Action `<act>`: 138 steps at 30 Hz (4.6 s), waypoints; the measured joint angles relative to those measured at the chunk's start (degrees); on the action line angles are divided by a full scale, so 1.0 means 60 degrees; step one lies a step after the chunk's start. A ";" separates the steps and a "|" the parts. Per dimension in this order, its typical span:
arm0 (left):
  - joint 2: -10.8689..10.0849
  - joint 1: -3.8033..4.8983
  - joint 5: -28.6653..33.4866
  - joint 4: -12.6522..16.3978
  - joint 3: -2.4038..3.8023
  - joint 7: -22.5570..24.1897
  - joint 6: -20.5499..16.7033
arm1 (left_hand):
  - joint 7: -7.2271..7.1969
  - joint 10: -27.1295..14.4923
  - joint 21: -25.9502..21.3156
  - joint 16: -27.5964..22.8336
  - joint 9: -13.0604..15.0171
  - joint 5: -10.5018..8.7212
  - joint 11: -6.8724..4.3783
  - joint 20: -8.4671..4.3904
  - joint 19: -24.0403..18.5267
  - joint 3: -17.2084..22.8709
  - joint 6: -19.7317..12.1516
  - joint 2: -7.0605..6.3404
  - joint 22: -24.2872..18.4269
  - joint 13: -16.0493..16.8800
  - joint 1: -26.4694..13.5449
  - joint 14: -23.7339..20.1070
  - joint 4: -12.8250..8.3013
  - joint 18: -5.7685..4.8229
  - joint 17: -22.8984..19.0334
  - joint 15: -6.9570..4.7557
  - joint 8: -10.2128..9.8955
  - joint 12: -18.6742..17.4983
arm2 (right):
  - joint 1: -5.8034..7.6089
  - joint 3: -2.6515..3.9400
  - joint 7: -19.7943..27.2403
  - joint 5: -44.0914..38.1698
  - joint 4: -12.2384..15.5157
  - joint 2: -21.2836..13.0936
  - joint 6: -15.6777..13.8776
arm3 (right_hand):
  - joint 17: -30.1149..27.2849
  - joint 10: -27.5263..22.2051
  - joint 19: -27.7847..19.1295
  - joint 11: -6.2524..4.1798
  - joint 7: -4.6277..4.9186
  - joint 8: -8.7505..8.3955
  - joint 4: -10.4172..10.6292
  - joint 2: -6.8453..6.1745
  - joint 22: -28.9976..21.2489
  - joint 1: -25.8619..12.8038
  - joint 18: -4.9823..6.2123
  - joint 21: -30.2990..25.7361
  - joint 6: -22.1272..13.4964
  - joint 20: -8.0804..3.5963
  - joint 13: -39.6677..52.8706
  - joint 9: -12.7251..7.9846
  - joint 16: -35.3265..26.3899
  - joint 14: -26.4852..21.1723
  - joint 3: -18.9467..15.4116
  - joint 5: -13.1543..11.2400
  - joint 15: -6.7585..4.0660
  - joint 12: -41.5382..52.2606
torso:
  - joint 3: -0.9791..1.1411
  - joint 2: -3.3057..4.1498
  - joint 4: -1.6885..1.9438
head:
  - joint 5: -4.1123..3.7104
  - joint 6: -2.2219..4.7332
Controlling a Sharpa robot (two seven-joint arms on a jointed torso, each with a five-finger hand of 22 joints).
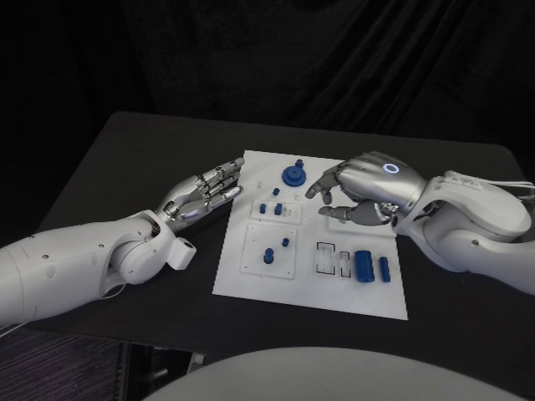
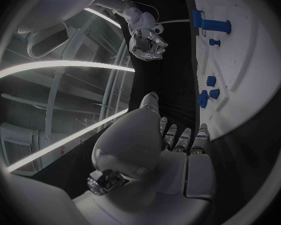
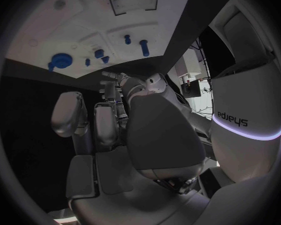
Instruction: Assemble the parts on the task board
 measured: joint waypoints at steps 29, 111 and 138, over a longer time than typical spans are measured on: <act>-0.0154 -0.0010 0.0204 0.0109 0.0001 0.0002 -0.0513 | 0.0081 0.0038 0.0000 0.0000 0.0008 0.0149 0.0037 0.0000 0.0000 0.0000 0.0081 0.0000 -0.0008 0.0016 0.0000 0.0000 0.0000 0.0000 -0.0006 0.0001 0.0000 0.0082 | -0.0987 -0.0022 -0.3632 0.2141 0.0463 -0.1863 0.2476 | 0.1512 0.5388 0.0507 -0.0395 -0.0434 0.1649 0.1425 0.0625 -0.0001 -0.3698 -0.0305 0.3110 0.0618 -0.0345 0.8442 0.2234 0.1907 0.0194 -0.1239 -0.0477 -0.0281 0.8001 | -0.0007 0.0012 -0.0038 | -0.1424 0.0000; -0.0109 -0.0253 0.0248 -0.0061 0.0002 -0.0037 -0.0249 | 0.0081 0.0070 0.0000 0.0000 0.0005 0.0148 0.0141 0.0000 0.0000 0.0027 0.0081 0.0037 0.0004 0.0013 0.0037 0.0070 -0.0027 0.0000 0.0001 0.0072 0.0000 0.0114 | -0.2033 0.0011 -0.4576 0.0960 0.0467 -0.1300 0.2251 | 0.1508 0.5374 0.0506 -0.0672 -0.0639 0.1334 0.0829 0.0201 0.0005 -0.4267 -0.0299 0.3196 0.0816 -0.0651 0.8442 0.4639 0.1857 0.0212 0.0094 0.1924 -0.0554 0.8000 | -0.0011 -0.0004 -0.0032 | -0.1446 0.0000; -0.0100 -0.0342 0.0252 -0.0068 0.0004 -0.0062 -0.0214 | 0.0081 0.0036 0.0000 0.0000 0.0005 0.0148 0.0175 0.0035 0.0035 0.0054 0.0081 0.0075 0.0023 0.0012 0.0075 0.0033 0.0001 -0.0001 0.0008 0.0107 0.0000 0.0113 | -0.1519 -0.0008 -0.4315 0.6318 0.0854 -0.1661 0.0514 | 0.1507 0.5412 0.0506 -0.0676 -0.0661 0.1289 0.0750 0.0083 0.0003 -0.4074 -0.0299 0.3047 0.0936 -0.0651 0.8439 0.4790 0.1804 0.0193 0.0015 0.3780 -0.0516 0.8000 | -0.0006 -0.0009 -0.0038 | -0.1334 0.0000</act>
